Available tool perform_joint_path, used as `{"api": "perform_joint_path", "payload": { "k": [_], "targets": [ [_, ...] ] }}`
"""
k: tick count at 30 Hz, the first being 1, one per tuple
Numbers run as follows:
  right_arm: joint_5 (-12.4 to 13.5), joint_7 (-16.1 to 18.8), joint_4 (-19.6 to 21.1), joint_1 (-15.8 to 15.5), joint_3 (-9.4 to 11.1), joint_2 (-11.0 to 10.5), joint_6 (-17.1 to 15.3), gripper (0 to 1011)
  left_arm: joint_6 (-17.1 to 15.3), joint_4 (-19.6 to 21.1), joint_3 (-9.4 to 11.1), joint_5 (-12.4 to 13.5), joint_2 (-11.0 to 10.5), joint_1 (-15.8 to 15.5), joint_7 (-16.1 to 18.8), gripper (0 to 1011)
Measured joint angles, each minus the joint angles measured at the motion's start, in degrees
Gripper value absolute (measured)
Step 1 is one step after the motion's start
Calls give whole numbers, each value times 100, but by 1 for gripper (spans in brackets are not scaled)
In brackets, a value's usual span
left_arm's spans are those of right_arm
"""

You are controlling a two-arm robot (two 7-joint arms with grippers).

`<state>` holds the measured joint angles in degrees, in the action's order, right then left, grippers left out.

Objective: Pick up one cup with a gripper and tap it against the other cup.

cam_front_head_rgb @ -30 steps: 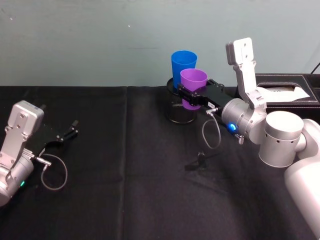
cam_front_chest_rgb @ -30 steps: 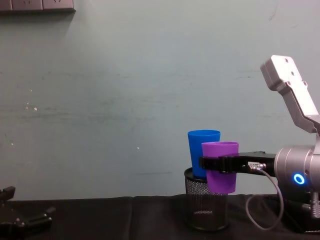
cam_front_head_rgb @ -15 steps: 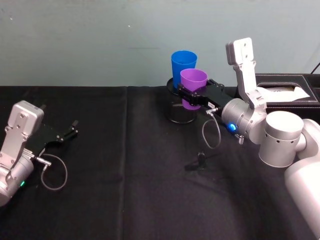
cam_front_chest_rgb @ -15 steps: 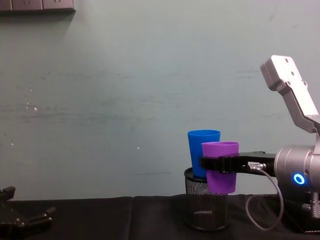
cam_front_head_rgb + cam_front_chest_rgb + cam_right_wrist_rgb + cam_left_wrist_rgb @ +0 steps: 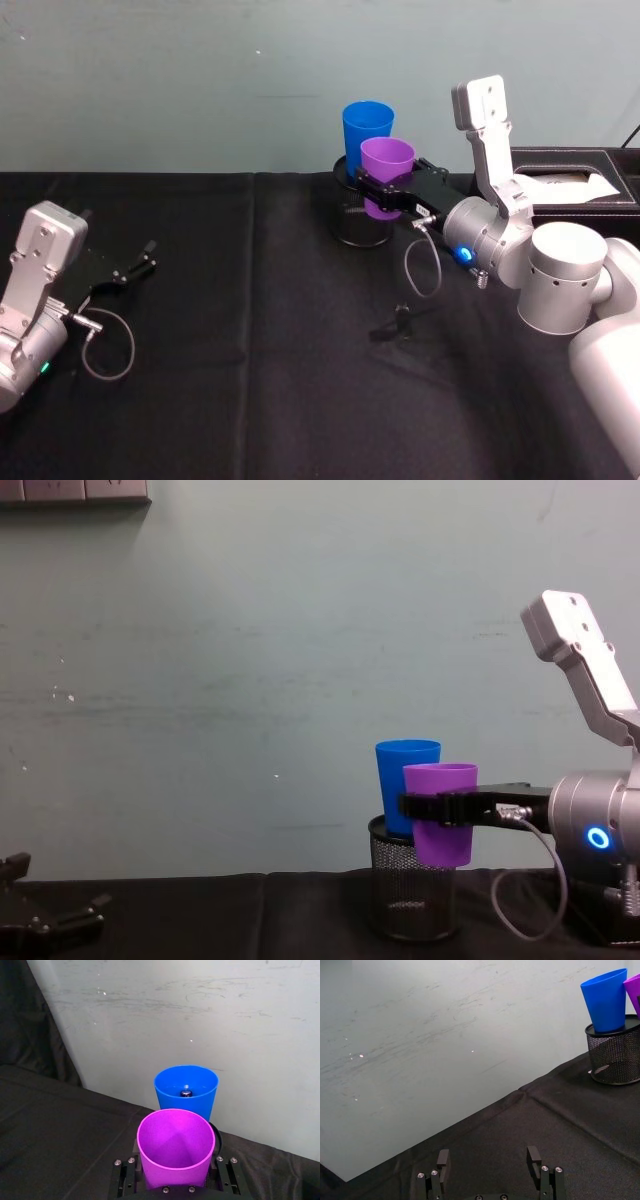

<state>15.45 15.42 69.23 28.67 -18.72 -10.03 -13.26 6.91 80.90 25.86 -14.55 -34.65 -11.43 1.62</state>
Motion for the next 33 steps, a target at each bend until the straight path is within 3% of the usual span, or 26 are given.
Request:
{"api": "perform_joint_path", "payload": {
  "k": [33],
  "targets": [
    [0, 0, 0, 0, 0, 0, 0, 715, 0, 0, 0, 0, 0, 0, 0, 1000]
  ]
}}
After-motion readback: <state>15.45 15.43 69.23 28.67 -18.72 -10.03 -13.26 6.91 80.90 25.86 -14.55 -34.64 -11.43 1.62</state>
